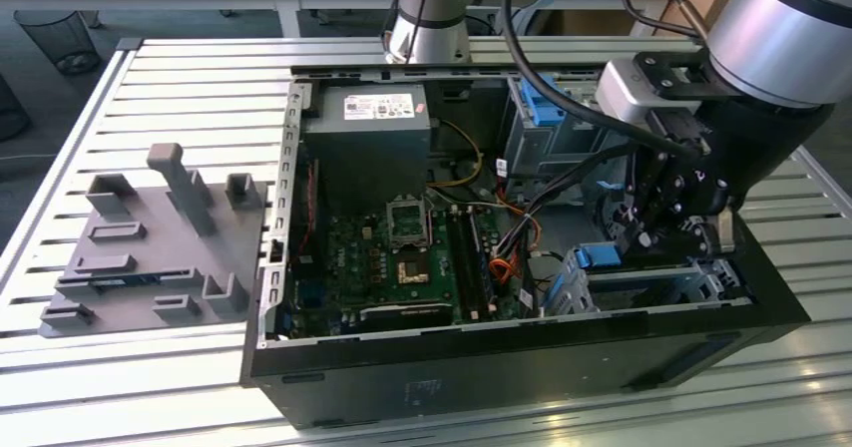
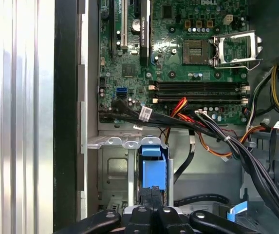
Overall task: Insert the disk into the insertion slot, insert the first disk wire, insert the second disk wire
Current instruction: 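Insert the first disk wire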
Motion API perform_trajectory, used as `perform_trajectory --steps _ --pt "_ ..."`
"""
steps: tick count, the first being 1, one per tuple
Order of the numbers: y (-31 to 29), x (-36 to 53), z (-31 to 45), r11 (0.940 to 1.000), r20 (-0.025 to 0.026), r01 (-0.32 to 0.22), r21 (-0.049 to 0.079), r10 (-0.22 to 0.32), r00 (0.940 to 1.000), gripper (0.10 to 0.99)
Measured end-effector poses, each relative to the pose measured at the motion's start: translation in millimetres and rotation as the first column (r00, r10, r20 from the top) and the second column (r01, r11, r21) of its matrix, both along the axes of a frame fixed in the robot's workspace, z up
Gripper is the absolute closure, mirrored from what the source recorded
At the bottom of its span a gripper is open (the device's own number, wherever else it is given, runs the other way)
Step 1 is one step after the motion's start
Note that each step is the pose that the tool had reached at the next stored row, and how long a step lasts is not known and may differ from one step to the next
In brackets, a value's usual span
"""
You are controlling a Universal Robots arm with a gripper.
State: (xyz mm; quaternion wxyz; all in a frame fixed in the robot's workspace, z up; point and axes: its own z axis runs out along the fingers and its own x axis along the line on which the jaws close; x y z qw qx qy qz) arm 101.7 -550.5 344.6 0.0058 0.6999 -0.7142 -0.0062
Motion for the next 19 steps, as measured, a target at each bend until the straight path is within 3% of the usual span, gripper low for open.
perform_trajectory --steps 11,19 --pt "2.9 0.1 16.8 1.0000 0.0000 0.000 0.000 0.000 1.0000 0.980" --pt "6.7 9.5 17.6 1.0000 0.0000 0.000 0.000 0.000 1.0000 0.980"
